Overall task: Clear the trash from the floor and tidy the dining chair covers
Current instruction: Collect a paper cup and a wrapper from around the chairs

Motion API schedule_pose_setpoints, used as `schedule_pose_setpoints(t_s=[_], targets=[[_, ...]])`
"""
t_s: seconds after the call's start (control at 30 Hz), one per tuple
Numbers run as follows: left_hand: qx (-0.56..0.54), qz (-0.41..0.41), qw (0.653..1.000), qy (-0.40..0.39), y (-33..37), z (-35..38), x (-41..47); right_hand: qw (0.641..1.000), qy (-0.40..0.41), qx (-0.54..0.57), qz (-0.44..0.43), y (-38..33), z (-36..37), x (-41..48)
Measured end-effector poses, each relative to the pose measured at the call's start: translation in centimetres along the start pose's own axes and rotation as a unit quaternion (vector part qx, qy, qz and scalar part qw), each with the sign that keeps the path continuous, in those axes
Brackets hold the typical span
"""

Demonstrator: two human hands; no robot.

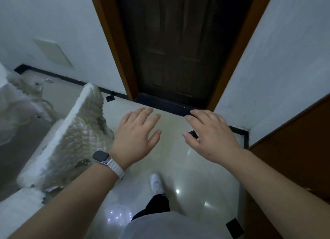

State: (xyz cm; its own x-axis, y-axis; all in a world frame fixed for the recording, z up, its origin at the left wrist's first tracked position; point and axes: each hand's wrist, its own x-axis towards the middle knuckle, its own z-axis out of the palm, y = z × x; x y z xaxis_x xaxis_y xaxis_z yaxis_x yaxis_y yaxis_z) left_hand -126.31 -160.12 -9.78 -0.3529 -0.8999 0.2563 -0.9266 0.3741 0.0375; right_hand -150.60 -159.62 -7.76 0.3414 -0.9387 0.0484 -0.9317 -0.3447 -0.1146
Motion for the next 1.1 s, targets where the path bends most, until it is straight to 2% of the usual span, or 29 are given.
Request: schedule_pose_setpoints(t_s=[0.13,0.3,0.6,0.83,1.1], targets=[[-0.008,-0.018,1.000,-0.011,-4.6,1.3,6.8,1.000,-0.020,-0.020,0.001,0.9,-0.3,7.8],[0.004,-0.022,0.999,-0.027,-10.1,2.0,13.4,1.000,-0.002,-0.021,-0.018,0.2,-1.2,17.2],[0.023,-0.052,0.998,-0.034,-16.7,3.8,21.0,0.997,0.004,0.016,-0.081,1.7,-0.5,30.8],[0.059,-0.122,0.989,-0.055,-20.8,6.1,28.4,0.984,-0.003,0.043,-0.171,5.1,1.0,42.7],[0.082,-0.251,0.964,0.002,-24.1,5.9,37.5,0.953,-0.014,0.049,-0.299,8.4,-0.8,57.6]])
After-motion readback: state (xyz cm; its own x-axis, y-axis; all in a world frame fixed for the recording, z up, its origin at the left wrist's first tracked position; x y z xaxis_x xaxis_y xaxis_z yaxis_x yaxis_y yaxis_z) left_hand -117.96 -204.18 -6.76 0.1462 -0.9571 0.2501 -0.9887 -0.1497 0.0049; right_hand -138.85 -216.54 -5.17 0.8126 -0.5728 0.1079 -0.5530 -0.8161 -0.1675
